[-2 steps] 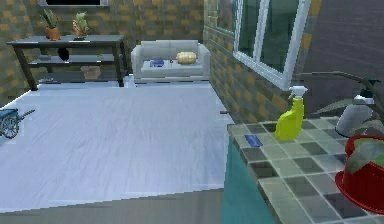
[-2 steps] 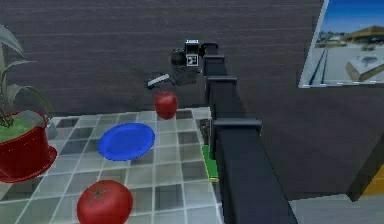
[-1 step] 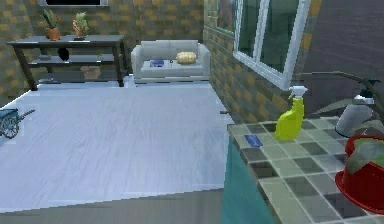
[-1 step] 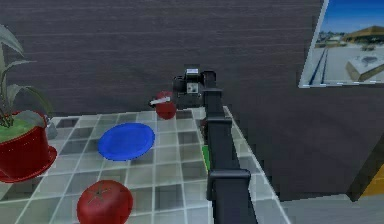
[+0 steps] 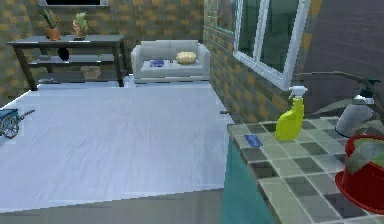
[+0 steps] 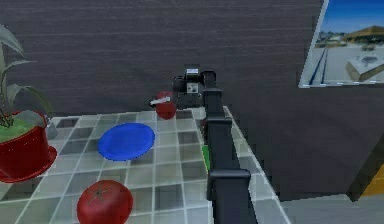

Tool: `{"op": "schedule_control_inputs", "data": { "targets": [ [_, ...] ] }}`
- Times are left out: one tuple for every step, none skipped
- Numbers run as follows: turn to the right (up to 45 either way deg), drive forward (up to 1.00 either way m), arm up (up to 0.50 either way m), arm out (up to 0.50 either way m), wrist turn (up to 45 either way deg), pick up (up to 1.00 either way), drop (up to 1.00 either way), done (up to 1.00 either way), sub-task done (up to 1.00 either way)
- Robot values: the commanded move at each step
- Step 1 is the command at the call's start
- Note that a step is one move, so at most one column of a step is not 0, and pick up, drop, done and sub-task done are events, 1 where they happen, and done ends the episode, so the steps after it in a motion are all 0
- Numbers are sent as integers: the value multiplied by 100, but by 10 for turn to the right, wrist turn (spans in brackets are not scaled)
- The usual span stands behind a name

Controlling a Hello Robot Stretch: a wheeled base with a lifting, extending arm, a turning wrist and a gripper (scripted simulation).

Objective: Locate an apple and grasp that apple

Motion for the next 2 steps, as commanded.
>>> {"op": "schedule_control_inputs", "data": {
  "targets": [
    [0,0,8,0,0,0,0,0,0],
    [0,0,0,0,0,0,0,100,0]
  ]
}}
